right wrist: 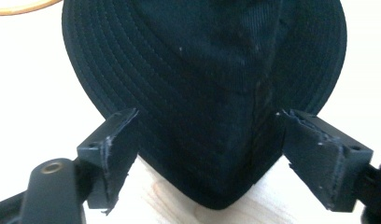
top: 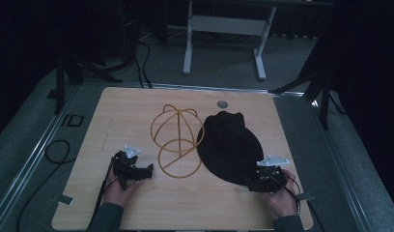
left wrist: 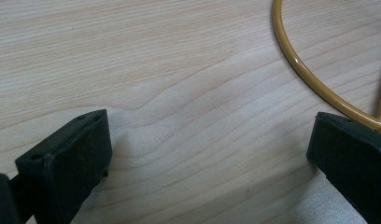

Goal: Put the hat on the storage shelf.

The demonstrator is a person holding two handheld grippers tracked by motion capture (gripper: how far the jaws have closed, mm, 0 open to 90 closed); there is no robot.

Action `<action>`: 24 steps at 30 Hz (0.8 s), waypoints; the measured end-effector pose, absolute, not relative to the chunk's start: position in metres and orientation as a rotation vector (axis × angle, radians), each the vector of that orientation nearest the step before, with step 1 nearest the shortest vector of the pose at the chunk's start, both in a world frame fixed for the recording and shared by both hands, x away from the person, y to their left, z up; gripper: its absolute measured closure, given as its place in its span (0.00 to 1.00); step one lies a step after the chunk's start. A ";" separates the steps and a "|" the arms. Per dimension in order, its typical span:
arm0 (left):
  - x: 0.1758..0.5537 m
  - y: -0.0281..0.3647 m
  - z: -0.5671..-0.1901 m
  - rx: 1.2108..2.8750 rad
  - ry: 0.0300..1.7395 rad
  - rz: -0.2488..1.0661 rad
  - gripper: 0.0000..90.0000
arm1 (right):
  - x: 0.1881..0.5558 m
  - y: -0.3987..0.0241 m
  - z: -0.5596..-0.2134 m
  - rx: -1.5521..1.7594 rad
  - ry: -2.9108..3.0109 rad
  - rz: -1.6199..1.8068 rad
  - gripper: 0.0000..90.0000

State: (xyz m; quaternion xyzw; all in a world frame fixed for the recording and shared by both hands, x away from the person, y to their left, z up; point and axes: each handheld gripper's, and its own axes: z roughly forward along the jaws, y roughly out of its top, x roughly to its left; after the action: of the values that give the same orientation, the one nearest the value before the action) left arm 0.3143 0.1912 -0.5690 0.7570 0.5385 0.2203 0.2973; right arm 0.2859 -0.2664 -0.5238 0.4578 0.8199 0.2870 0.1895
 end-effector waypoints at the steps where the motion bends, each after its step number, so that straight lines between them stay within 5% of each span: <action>1: 0.314 0.191 -0.569 2.015 1.430 0.585 0.00 | 0.287 -0.266 -0.523 1.281 2.309 0.804 0.23; 24: 0.314 0.191 -0.569 2.008 1.432 0.586 0.00 | 0.315 -0.260 -0.509 1.251 2.364 0.722 0.28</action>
State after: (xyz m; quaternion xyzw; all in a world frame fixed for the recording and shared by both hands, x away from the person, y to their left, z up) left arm 0.3143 0.1910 -0.5691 0.7560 0.5392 0.2205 0.2985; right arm 0.3152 -0.2602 -0.5090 0.4438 0.8386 0.2563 0.1845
